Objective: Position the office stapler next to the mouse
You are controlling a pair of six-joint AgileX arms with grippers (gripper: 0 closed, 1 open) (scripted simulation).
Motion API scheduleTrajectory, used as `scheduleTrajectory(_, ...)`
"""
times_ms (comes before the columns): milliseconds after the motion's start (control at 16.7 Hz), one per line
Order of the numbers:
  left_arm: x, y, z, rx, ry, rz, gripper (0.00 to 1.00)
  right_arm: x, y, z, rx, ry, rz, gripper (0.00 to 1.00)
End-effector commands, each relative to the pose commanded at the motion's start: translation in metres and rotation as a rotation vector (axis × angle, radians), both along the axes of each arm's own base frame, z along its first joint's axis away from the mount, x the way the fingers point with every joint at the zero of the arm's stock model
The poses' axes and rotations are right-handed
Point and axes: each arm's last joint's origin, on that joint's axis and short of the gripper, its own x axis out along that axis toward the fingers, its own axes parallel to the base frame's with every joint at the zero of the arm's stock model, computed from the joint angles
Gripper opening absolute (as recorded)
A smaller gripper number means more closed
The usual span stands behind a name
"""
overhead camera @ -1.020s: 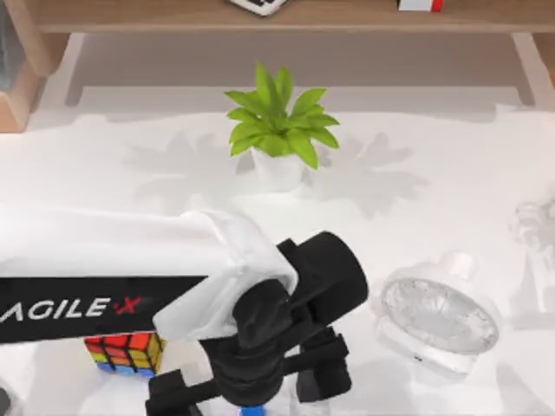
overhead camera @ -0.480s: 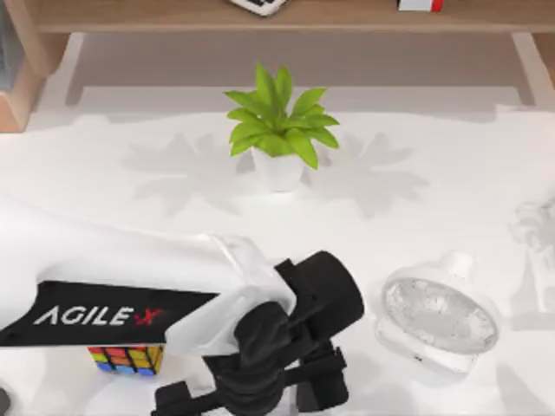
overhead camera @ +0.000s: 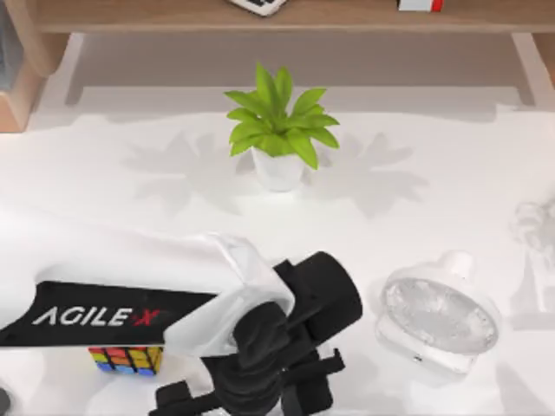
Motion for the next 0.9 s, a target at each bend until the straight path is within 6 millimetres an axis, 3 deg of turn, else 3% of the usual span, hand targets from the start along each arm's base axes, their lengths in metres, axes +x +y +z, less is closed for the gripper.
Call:
scheduleTrajectory(240, 0.0000, 0.0000, 0.0000, 0.000, 0.000, 0.000, 0.02, 0.0000, 0.0000, 0.0000, 0.000, 0.000, 0.000, 1.00)
scheduleTrajectory(720, 0.0000, 0.0000, 0.0000, 0.000, 0.000, 0.000, 0.00, 0.0000, 0.0000, 0.0000, 0.000, 0.000, 0.000, 1.00)
scheduleTrajectory(900, -0.0005, 0.0009, 0.0093, -0.003, -0.002, -0.012, 0.00, 0.0000, 0.0000, 0.0000, 0.000, 0.000, 0.000, 1.00)
